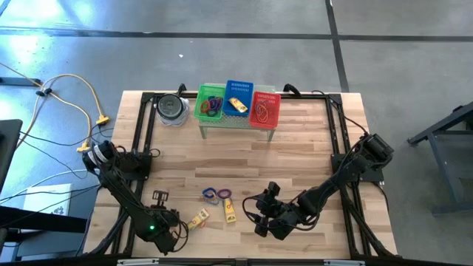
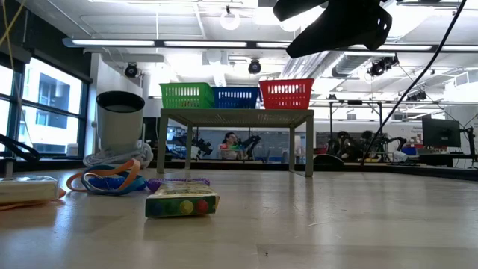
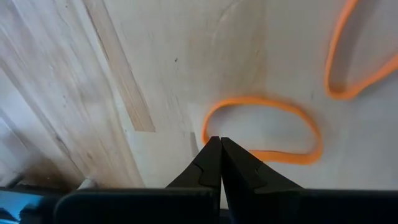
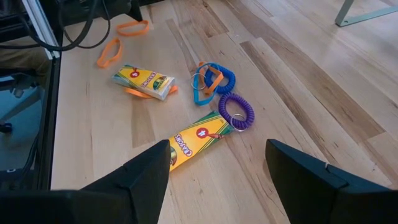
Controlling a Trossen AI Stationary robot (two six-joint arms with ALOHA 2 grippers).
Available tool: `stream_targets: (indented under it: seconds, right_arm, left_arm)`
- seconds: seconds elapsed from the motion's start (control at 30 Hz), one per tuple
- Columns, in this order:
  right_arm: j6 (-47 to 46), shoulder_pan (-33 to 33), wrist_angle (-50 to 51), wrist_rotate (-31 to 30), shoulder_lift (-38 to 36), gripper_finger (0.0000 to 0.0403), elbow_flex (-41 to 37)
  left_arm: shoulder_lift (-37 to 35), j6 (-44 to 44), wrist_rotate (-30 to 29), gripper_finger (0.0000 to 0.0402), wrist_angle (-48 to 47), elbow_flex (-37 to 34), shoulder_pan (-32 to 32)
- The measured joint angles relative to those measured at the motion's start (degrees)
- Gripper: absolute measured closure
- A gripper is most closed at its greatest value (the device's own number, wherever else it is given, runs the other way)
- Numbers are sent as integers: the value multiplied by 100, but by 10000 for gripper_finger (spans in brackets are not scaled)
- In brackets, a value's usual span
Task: Pick & Place Office Desk Supplies
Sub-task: Put the orange rubber band into the red bin on the shelf
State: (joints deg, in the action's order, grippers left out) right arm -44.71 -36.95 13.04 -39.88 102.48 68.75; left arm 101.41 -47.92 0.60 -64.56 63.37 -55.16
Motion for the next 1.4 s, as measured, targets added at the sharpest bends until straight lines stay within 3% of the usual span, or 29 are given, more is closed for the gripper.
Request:
stream_targets:
  seconds: [0.27, 1.03, 1.4]
  right_arm:
    - [0, -7, -62, 2, 0, 151, -1]
    - [295, -7, -223, 267, 0, 151, -2]
    - [295, -7, -221, 256, 0, 151, -2]
  left_arm:
    - [-4, -43, -148, 401, -333, 315, 12]
    - [-9, 142, -1349, 401, -1370, 1316, 343]
    - [-11, -296, -404, 401, -1131, 1390, 332]
